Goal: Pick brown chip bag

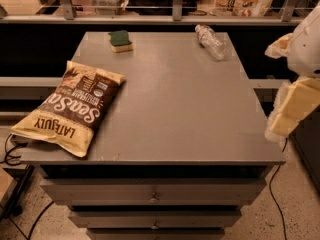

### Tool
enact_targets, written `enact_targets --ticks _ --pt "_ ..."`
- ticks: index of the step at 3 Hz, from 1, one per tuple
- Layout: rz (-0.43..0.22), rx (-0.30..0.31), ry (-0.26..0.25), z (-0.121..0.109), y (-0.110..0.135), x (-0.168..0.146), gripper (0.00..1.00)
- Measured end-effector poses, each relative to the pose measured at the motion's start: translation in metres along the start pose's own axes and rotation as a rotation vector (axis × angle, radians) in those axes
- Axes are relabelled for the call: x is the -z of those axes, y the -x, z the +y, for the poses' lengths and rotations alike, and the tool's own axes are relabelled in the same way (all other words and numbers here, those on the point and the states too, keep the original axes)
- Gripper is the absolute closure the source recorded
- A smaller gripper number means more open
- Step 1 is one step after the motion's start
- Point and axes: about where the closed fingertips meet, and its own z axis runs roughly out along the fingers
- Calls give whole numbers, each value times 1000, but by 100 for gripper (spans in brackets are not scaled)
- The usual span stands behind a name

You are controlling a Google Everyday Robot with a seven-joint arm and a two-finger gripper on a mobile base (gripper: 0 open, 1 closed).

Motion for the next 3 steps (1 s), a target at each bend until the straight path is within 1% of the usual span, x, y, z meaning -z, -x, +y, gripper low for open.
enact_targets --ticks 1,2,3 --pt "-140 77 35 12 46 -18 0" --pt "-288 145 71 24 99 -32 0" --pt "-430 205 126 36 161 -48 0"
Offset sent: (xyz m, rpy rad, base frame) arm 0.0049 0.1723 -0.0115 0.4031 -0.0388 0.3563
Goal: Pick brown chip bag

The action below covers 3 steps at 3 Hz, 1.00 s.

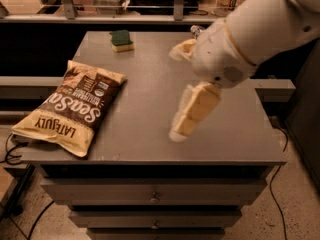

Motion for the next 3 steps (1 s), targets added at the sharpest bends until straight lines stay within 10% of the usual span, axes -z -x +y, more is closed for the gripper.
enact_targets --ticks 2,3 --pt "-12 4 1 1 6 -1 0" --pt "-119 -20 -5 -6 26 -23 0"
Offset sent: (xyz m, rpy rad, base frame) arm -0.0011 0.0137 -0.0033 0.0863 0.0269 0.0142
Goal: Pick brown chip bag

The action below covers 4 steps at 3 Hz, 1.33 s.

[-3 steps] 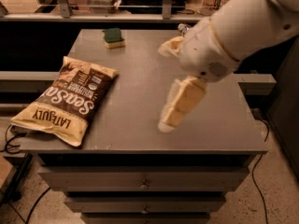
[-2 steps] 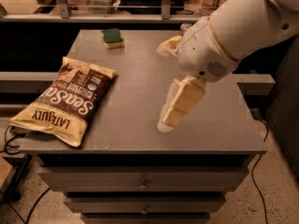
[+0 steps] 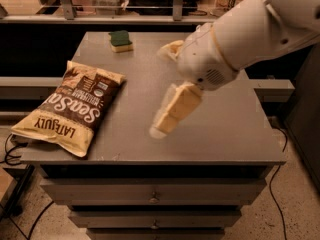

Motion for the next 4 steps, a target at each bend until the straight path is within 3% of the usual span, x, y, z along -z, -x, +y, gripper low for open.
enact_targets --ticks 1,2,3,4 --pt "-123 -41 3 -15 33 -49 0" --pt "-178 -85 2 -29 55 -95 0" --pt "-180 -151 -1 -47 64 -152 0" --pt "-152 -189 2 -55 61 -182 0"
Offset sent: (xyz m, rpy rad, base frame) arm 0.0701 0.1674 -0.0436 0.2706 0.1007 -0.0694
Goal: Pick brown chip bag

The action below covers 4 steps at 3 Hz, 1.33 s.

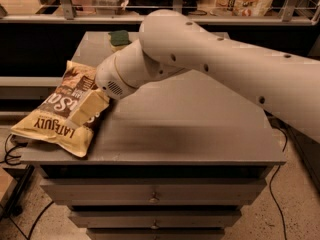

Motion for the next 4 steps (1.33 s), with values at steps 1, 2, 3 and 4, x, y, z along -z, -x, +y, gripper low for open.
enact_targets --ticks 1,2,3,4 --pt "25 -43 23 -2 -8 -30 0" --pt "44 -78 61 -1 -17 -55 0" --pt "47 -84 68 -1 -16 -58 13" --pt "47 -83 68 -1 -15 -57 37"
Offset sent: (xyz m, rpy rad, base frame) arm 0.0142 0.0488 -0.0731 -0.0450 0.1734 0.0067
